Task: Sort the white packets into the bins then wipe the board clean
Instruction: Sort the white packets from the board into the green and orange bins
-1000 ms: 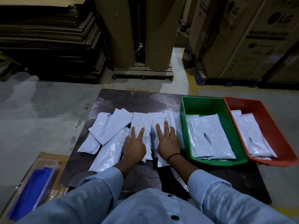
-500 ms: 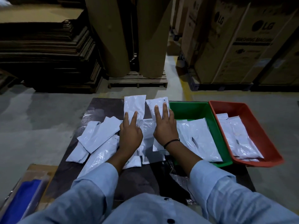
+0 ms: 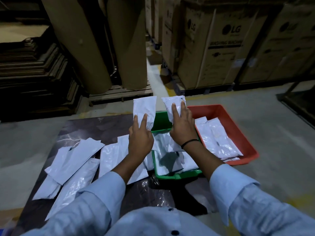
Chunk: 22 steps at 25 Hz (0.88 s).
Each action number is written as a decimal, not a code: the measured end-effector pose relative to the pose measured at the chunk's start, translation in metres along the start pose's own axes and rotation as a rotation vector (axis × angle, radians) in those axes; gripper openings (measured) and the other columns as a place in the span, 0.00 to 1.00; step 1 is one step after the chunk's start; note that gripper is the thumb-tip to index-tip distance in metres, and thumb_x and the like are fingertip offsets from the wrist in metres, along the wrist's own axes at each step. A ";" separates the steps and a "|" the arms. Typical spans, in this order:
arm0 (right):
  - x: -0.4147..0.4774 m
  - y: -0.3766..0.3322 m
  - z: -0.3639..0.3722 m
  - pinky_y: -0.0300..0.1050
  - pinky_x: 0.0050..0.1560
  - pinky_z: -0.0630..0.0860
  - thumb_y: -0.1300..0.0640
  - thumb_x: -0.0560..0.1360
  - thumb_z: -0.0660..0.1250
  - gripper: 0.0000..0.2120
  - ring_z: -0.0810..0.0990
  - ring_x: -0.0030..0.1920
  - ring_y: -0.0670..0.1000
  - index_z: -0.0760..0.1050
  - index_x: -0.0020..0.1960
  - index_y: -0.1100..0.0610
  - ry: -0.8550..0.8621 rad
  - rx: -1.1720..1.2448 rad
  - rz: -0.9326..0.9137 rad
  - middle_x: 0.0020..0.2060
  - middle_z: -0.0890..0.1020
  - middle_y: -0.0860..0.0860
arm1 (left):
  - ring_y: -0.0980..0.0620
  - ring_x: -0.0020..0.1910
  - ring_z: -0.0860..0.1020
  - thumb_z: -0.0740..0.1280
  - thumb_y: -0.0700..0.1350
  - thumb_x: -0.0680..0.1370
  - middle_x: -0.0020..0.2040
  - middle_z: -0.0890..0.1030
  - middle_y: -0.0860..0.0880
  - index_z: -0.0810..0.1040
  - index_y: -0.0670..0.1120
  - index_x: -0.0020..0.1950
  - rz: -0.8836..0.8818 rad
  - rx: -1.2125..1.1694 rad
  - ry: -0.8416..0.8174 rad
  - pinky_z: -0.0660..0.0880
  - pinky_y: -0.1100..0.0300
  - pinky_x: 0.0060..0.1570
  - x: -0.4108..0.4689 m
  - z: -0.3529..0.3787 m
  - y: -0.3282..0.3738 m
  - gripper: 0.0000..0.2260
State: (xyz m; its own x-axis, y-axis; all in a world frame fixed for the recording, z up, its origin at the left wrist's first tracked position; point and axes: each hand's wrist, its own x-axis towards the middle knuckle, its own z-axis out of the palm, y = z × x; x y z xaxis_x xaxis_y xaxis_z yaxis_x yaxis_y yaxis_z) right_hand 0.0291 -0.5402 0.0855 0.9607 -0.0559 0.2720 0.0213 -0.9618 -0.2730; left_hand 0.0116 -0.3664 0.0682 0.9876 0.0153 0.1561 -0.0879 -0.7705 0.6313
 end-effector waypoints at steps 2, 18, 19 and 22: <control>-0.002 0.025 -0.006 0.63 0.70 0.61 0.64 0.71 0.62 0.41 0.53 0.75 0.67 0.49 0.80 0.51 -0.001 -0.016 0.022 0.79 0.46 0.58 | 0.35 0.77 0.58 0.58 0.42 0.84 0.83 0.51 0.46 0.57 0.55 0.82 0.035 -0.012 -0.013 0.67 0.41 0.70 0.002 0.012 0.025 0.27; -0.017 0.219 -0.021 0.60 0.71 0.59 0.55 0.75 0.62 0.38 0.51 0.76 0.65 0.47 0.79 0.50 -0.253 -0.294 0.163 0.79 0.44 0.58 | 0.32 0.75 0.60 0.58 0.43 0.82 0.83 0.50 0.43 0.55 0.53 0.83 0.127 0.021 -0.195 0.66 0.42 0.69 -0.005 0.108 0.147 0.29; -0.014 0.224 -0.016 0.60 0.71 0.58 0.54 0.76 0.62 0.37 0.50 0.76 0.65 0.47 0.79 0.50 -0.266 -0.304 0.149 0.79 0.44 0.58 | 0.32 0.75 0.60 0.58 0.43 0.82 0.83 0.49 0.43 0.54 0.53 0.83 0.121 0.038 -0.201 0.66 0.43 0.69 -0.006 0.110 0.151 0.29; -0.005 0.234 -0.002 0.61 0.72 0.57 0.53 0.79 0.57 0.32 0.49 0.76 0.65 0.48 0.79 0.50 -0.296 -0.338 0.113 0.79 0.45 0.59 | 0.32 0.75 0.60 0.58 0.43 0.83 0.83 0.48 0.43 0.53 0.54 0.83 0.096 0.066 -0.209 0.65 0.43 0.70 -0.005 0.115 0.159 0.29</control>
State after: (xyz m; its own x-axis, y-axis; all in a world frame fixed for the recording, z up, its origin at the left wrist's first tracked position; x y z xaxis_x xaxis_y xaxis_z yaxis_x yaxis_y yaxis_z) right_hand 0.0289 -0.7651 0.0226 0.9906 -0.1333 -0.0311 -0.1319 -0.9903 0.0434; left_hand 0.0072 -0.5625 0.0807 0.9812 -0.1870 0.0477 -0.1806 -0.8024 0.5687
